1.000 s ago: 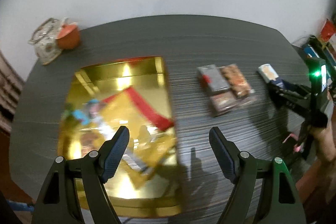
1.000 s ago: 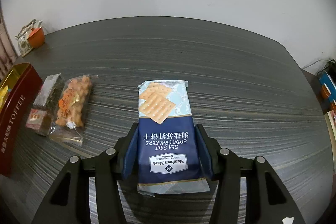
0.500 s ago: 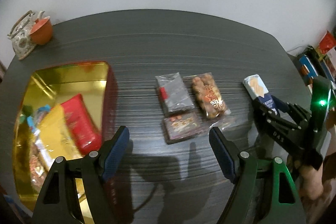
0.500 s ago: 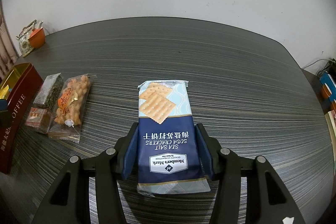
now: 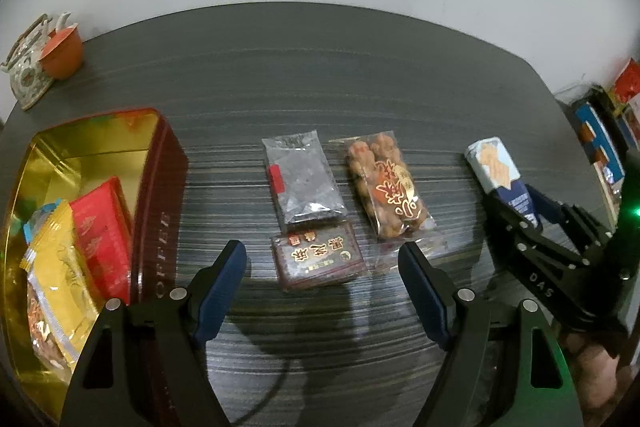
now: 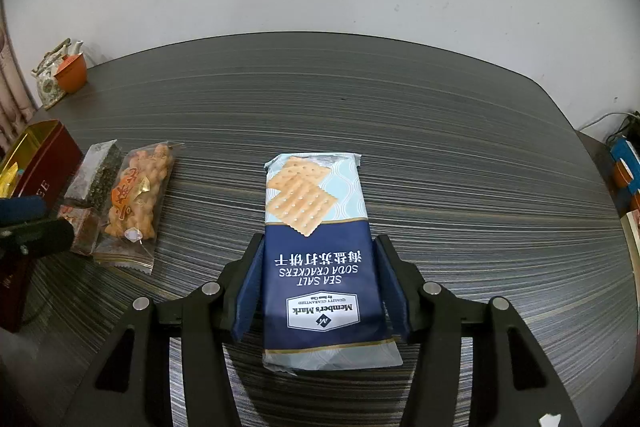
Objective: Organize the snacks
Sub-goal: 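Lift the cracker pack with the right gripper while the left gripper grasps the dark brown packet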
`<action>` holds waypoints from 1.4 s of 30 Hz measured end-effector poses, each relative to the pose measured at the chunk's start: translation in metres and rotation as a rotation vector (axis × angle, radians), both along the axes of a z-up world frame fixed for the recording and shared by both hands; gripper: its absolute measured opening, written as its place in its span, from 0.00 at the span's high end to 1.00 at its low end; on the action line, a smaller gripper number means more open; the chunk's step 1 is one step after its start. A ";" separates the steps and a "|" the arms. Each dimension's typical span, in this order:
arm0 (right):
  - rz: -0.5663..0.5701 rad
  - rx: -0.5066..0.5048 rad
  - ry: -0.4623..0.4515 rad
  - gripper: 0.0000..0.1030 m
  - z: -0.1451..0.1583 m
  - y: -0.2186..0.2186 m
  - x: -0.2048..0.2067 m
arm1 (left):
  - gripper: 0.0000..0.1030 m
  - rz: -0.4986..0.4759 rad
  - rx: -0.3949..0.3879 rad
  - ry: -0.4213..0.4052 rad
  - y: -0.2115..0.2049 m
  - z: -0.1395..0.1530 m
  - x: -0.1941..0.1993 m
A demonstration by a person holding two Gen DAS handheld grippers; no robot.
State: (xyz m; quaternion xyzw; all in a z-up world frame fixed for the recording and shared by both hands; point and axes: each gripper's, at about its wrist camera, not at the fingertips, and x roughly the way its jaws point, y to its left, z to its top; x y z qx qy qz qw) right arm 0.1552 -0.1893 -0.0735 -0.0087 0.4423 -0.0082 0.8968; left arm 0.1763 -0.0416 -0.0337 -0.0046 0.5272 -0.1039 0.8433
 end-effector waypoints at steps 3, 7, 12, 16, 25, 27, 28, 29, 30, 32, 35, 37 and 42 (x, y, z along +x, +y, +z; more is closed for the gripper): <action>0.000 0.000 0.000 0.50 0.000 0.001 0.000 | 0.24 0.009 0.014 0.013 -0.009 -0.011 0.006; 0.000 0.001 0.000 0.50 0.001 0.001 0.001 | 0.24 0.038 0.016 0.016 -0.007 -0.015 0.011; -0.001 0.001 0.002 0.50 0.002 0.001 0.002 | 0.26 0.047 0.016 0.022 -0.008 -0.019 0.014; -0.002 0.001 0.002 0.49 0.002 0.002 0.001 | 0.33 0.048 0.016 0.019 -0.008 -0.020 0.016; -0.003 0.001 0.002 0.49 0.002 0.002 0.002 | 0.47 0.062 0.006 -0.007 -0.006 -0.018 0.011; -0.003 0.001 0.002 0.49 0.002 0.002 0.002 | 0.47 0.051 0.022 0.000 -0.007 -0.019 0.012; -0.003 0.001 0.002 0.49 0.002 0.002 0.002 | 0.47 0.050 0.018 0.011 -0.007 -0.022 0.013; -0.003 0.000 0.002 0.49 0.002 0.002 0.002 | 0.47 0.053 0.004 0.024 -0.005 -0.024 0.014; -0.003 0.001 0.002 0.49 0.002 0.002 0.002 | 0.47 0.056 -0.004 0.030 -0.005 -0.025 0.015; -0.003 0.001 0.002 0.48 0.002 0.002 0.002 | 0.47 0.054 -0.006 0.038 -0.005 -0.029 0.018; -0.004 0.001 0.003 0.48 0.002 0.002 0.002 | 0.47 0.044 0.010 0.035 -0.008 -0.029 0.022; -0.004 0.001 0.003 0.48 0.002 0.002 0.002 | 0.47 0.041 0.013 0.032 -0.013 -0.030 0.022; -0.004 0.001 0.003 0.48 0.003 0.002 0.002 | 0.53 0.027 0.012 0.027 -0.008 -0.031 0.020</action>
